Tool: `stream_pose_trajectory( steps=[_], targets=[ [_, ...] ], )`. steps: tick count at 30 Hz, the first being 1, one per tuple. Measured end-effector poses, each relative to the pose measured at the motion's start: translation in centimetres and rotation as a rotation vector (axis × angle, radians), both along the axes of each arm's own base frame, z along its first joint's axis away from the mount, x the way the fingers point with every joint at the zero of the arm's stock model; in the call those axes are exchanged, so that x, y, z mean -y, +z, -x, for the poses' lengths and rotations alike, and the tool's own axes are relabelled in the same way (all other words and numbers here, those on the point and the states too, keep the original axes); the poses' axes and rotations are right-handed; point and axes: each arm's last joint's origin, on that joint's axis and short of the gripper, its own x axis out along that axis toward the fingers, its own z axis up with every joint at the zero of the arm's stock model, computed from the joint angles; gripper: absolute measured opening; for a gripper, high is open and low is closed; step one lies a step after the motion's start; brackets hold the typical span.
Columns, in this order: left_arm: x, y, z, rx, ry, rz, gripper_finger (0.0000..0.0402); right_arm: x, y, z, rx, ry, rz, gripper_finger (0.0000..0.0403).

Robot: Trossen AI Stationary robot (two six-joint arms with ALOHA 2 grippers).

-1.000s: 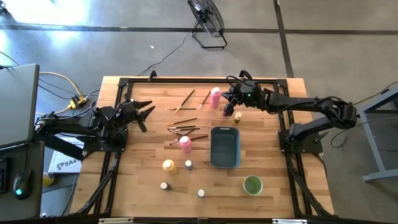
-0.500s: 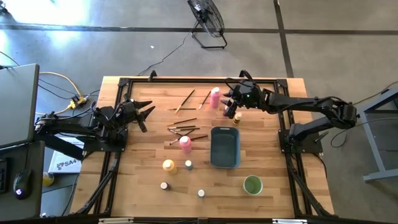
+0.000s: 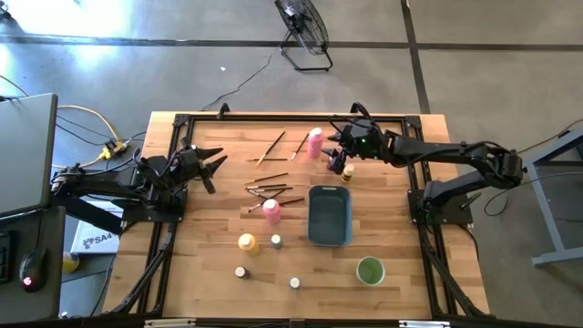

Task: Pick & Place Paint Supplies
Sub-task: Put the large pink paint bottle into the blue bin

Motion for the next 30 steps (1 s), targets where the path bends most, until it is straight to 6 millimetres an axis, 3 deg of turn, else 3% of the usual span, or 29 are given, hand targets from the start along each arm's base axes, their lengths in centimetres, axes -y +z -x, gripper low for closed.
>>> stream_pose_trajectory(
  steps=[8, 18, 30],
  targets=[
    [0.0, 0.0, 0.0, 0.0, 0.0, 0.0, 0.012, 0.08, 0.0, 0.05, 0.022, -0.061, -0.035, 0.0211],
    [0.0, 0.0, 0.0, 0.0, 0.0, 0.0, 0.012, 0.1, 0.06, 0.01, 0.021, -0.05, -0.015, 0.0258],
    [0.0, 0.0, 0.0, 0.0, 0.0, 0.0, 0.012, 0.26, -0.01, -0.43, 0.035, -0.029, 0.016, 0.0253]
  ],
)
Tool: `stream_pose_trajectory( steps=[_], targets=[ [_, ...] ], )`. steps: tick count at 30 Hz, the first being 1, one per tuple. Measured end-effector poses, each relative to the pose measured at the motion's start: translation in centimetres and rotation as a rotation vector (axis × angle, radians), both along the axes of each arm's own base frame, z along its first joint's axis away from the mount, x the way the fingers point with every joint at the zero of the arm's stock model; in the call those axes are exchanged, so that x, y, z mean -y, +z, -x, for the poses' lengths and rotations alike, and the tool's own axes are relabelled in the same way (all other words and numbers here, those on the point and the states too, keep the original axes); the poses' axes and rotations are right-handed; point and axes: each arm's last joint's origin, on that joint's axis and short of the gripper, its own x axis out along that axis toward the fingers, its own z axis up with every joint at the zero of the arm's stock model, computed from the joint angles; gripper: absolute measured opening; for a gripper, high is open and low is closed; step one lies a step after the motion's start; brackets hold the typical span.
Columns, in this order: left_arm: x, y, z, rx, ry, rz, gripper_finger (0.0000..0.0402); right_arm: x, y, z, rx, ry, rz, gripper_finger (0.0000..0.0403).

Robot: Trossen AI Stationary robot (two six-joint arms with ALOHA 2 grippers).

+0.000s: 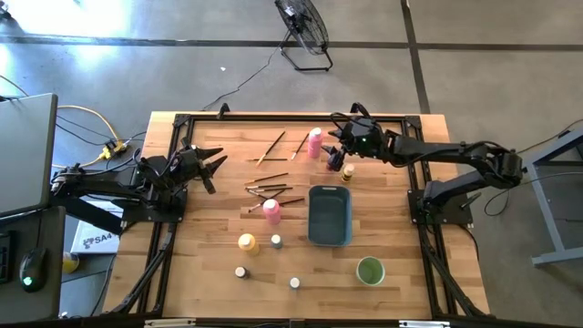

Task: Pick & Place Paint Supplies
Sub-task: Put the large pink paint bottle into the blue bin

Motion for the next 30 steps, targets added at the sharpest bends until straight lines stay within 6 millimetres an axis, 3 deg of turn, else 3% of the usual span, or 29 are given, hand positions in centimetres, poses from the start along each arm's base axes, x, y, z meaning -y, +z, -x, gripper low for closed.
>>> stream_pose_trajectory(
  steps=[9, 30],
  targets=[
    [0.0, 0.0, 0.0, 0.0, 0.0, 0.0, 0.012, 1.3, -2.9, -2.0, -0.041, -0.073, 0.046, 0.0252],
    [0.0, -0.1, 0.0, -0.008, 0.0, 0.0, 0.012, 3.3, -2.7, -1.7, 0.065, -0.091, -0.009, 0.0252]
  ],
)
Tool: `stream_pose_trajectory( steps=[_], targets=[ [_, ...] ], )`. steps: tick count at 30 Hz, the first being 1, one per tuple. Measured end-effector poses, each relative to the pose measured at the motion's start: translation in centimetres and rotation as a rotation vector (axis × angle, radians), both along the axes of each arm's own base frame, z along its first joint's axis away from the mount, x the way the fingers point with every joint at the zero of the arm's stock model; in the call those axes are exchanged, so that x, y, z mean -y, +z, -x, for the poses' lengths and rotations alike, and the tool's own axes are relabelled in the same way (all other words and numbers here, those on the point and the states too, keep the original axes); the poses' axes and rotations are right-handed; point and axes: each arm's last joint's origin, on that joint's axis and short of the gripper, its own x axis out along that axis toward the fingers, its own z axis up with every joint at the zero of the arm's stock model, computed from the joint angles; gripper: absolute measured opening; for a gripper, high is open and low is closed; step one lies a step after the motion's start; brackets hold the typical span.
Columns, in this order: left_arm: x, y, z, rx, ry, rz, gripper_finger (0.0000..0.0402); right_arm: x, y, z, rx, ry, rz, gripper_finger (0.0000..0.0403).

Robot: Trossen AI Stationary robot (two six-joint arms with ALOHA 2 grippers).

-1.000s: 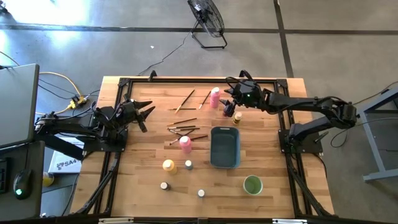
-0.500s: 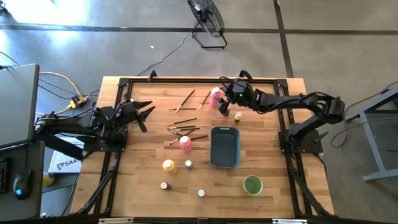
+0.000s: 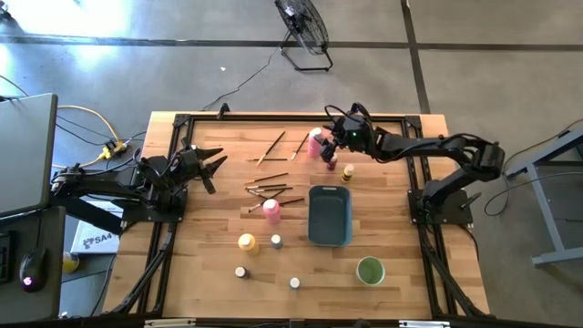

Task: Pick & Place Paint Supplies
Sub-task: Put the large pink paint bottle into the blue bin

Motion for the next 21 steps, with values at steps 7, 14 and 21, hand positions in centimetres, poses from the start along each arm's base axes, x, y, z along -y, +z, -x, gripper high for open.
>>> stream_pose_trajectory(
  steps=[7, 14, 21],
  targets=[
    [0.0, 0.0, 0.0, 0.0, 0.0, 0.0, 0.012, 0.3, -0.7, -0.7, 0.024, 0.0, 0.007, 0.0252],
    [0.0, 0.0, 0.0, 0.0, 0.0, 0.0, 0.012, 0.6, -1.5, -1.3, 0.031, -0.006, 0.021, 0.0252],
    [0.0, 0.0, 0.0, -0.001, 0.0, 0.0, 0.012, 0.6, -1.4, -1.3, 0.042, -0.008, 0.028, 0.0252]
  ],
)
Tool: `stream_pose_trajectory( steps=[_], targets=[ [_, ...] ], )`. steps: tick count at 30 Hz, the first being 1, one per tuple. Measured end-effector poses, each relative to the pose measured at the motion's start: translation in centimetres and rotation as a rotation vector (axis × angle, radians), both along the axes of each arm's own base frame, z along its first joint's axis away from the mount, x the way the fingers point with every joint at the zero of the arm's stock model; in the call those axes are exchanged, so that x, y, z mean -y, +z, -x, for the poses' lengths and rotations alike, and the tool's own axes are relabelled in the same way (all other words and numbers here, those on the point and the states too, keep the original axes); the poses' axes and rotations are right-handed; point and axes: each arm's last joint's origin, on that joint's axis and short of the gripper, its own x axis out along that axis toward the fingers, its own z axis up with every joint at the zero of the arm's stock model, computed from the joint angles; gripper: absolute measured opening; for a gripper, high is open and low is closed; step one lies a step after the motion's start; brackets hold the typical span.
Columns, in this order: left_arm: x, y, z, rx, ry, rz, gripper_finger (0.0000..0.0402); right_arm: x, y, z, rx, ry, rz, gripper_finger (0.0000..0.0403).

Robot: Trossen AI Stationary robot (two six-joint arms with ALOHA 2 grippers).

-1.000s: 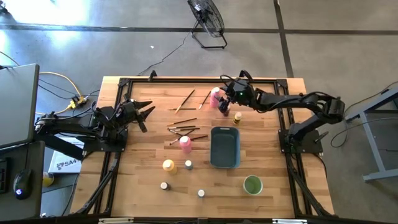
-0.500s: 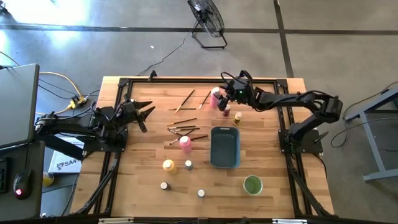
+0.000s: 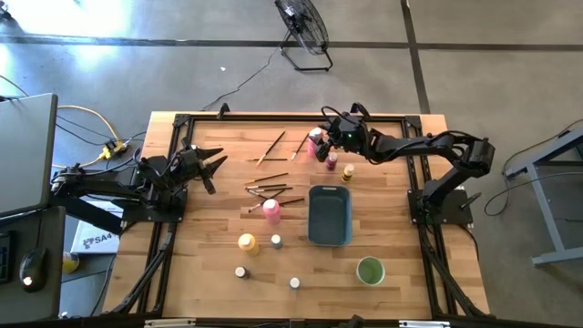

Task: Pick & Place Paint Supplies
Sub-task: Put the large pink paint bottle into the blue bin

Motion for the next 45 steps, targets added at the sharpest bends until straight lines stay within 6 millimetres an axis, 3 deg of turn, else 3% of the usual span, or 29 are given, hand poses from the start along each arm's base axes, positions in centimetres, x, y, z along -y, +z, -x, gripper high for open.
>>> stream_pose_trajectory(
  steps=[20, 35, 45],
  targets=[
    [0.0, -0.01, 0.0, -0.002, 0.0, 0.0, 0.012, 0.0, 0.01, 0.0, 0.001, 0.0, 0.0, 0.0248],
    [0.0, -0.07, 0.0, -0.008, 0.0, 0.0, 0.012, 0.01, 0.0, 0.0, 0.0, 0.0, 0.0, 0.0117],
    [0.0, -0.07, 0.0, -0.007, 0.0, 0.0, 0.012, -0.01, -0.03, 0.01, 0.001, -0.004, -0.009, 0.0145]
  ],
)
